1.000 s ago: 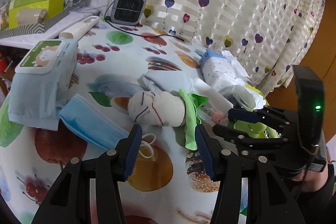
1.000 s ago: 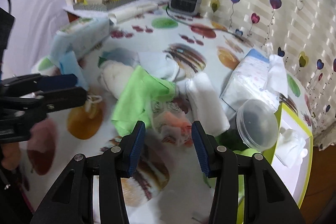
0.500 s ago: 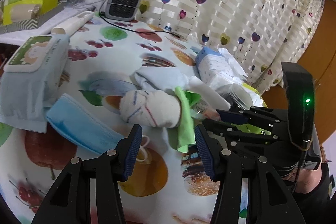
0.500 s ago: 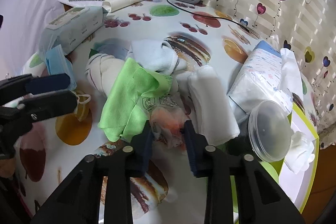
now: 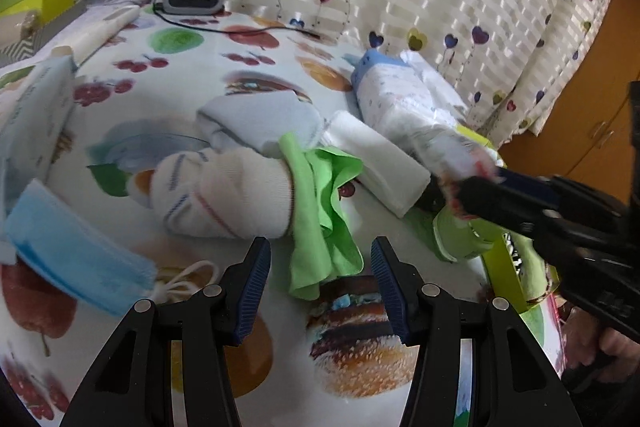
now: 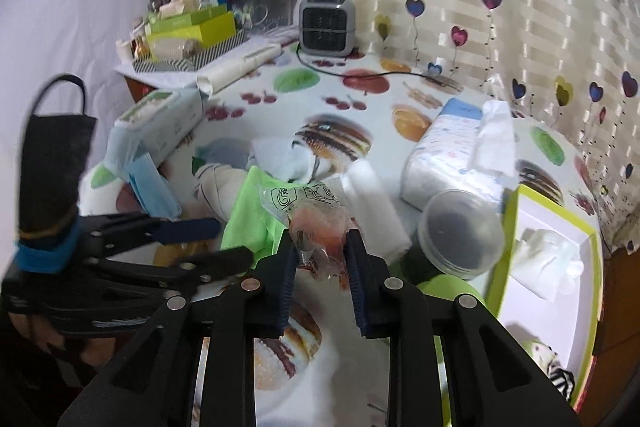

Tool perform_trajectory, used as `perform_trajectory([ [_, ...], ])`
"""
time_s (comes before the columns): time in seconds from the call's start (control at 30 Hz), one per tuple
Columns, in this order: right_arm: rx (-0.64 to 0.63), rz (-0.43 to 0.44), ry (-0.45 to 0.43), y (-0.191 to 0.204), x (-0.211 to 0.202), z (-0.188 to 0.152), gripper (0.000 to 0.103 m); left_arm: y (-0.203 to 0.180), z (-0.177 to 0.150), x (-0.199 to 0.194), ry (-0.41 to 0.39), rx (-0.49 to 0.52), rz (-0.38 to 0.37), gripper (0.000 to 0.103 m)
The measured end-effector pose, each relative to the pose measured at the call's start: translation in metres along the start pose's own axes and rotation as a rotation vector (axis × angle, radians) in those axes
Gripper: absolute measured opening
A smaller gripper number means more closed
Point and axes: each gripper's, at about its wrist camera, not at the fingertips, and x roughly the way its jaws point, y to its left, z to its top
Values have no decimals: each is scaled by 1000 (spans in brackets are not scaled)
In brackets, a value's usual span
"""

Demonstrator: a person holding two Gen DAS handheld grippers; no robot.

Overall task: Organize soft objects
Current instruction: 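Move both open grippers back over the pile of soft items, then grasp the green towel roll with the left gripper while the right grasps the clear bag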

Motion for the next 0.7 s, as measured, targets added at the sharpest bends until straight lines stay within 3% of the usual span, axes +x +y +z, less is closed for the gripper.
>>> perform_trajectory([
  [0.27,49,2,-37,-14,-16,-7,25,-12,6,22,26,29,65,51],
  [0.3,55,1,-40,-15,-17,-7,25,-15,6,23,23,38,80,44],
  [0.33,58,1,-43,-16,-19,-8,25,-14,7,24,25,42,87,28],
  [0.4,67,3,-48,-18,-21,-10,25,-14,7,27,39,48,108,13],
  [0.7,86,0,-72,-19,-37,-17,25,-20,3,-3,-26,73,78,7],
])
